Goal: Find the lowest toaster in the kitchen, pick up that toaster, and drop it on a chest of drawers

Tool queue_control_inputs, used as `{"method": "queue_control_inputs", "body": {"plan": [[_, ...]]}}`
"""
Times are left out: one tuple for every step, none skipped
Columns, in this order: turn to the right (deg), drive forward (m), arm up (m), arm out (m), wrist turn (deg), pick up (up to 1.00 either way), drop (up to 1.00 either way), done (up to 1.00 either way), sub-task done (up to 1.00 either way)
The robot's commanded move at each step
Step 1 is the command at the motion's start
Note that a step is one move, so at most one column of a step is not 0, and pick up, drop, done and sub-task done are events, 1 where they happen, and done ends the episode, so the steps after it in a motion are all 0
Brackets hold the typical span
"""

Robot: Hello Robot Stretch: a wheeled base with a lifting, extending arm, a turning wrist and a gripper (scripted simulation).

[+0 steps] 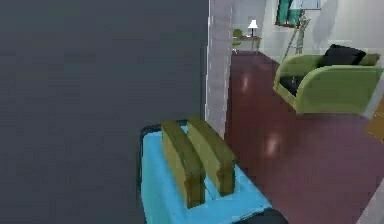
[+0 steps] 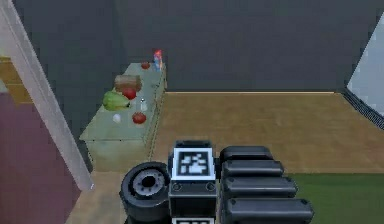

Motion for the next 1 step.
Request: {"method": "queue_control_inputs", "body": {"plan": [[45.0,0.0,0.0,0.0,0.0,0.0,0.0,0.0,0.0]]}}
